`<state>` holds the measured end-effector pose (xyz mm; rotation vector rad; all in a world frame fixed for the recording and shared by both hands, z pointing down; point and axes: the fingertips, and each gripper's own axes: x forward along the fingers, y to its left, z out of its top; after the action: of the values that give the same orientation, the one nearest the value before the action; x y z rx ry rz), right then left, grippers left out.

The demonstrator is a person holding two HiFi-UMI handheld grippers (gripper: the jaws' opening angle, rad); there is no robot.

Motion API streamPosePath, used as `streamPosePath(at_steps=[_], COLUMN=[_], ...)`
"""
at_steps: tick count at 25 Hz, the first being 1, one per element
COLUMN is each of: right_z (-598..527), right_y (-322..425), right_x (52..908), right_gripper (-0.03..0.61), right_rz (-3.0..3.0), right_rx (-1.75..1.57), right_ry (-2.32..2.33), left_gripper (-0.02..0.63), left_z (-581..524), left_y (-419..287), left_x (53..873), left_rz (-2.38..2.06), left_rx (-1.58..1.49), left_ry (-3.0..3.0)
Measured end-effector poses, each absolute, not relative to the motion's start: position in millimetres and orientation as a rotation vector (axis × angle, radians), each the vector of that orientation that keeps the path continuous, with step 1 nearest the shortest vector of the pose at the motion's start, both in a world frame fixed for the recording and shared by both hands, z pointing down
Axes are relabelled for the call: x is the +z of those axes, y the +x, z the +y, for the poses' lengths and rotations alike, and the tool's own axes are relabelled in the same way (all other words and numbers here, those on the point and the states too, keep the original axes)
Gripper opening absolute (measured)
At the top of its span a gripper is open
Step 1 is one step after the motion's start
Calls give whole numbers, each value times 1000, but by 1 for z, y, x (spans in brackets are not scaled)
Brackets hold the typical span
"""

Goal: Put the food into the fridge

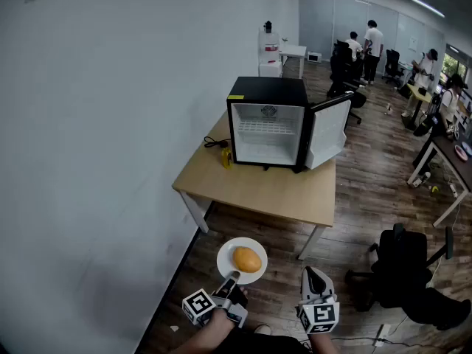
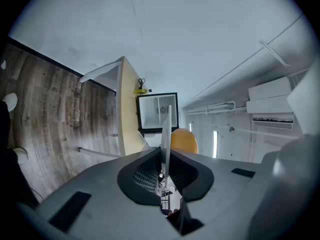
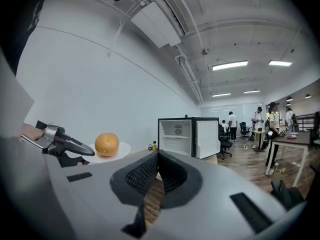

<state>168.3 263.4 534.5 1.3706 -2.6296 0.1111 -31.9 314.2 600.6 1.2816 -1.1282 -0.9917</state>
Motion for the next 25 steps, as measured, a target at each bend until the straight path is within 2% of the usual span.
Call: streamPosePath(at_steps=[25], right_z=[241], right_y=[163], right_x=[533], right_gripper=[60], right_rz=[-2676], right_rx=[128], right_ry=[1436], left_gripper=[32], left_z=[298], left_y=[-50], left_x=[605], left_rz=[-1104], left_rx=[-1023], left_ry=[1259])
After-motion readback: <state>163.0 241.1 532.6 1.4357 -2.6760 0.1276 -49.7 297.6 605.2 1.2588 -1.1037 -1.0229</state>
